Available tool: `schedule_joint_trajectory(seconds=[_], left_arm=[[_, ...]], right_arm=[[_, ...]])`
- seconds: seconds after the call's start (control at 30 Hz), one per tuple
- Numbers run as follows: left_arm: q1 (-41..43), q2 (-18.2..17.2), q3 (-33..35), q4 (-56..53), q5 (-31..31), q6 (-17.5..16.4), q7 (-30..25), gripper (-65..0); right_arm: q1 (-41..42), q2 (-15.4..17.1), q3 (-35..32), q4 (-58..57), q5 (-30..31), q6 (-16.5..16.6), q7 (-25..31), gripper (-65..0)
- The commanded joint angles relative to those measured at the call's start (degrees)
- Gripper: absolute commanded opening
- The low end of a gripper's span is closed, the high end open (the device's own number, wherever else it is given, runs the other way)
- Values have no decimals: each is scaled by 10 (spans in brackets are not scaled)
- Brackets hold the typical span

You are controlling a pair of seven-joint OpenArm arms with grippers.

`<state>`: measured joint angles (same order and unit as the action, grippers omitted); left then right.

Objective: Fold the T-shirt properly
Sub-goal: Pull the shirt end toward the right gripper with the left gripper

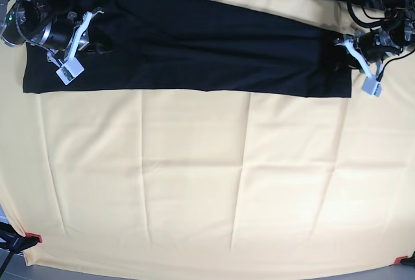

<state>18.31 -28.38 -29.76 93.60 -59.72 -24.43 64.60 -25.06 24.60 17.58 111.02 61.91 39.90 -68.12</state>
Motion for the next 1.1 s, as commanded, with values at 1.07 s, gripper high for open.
schedule_joint_trajectory(seconds=[1.07], left_arm=[[-9,-66,-169,9,-253,-80,147,-650]], right_arm=[[39,8,5,8,69,1,6,-605]])
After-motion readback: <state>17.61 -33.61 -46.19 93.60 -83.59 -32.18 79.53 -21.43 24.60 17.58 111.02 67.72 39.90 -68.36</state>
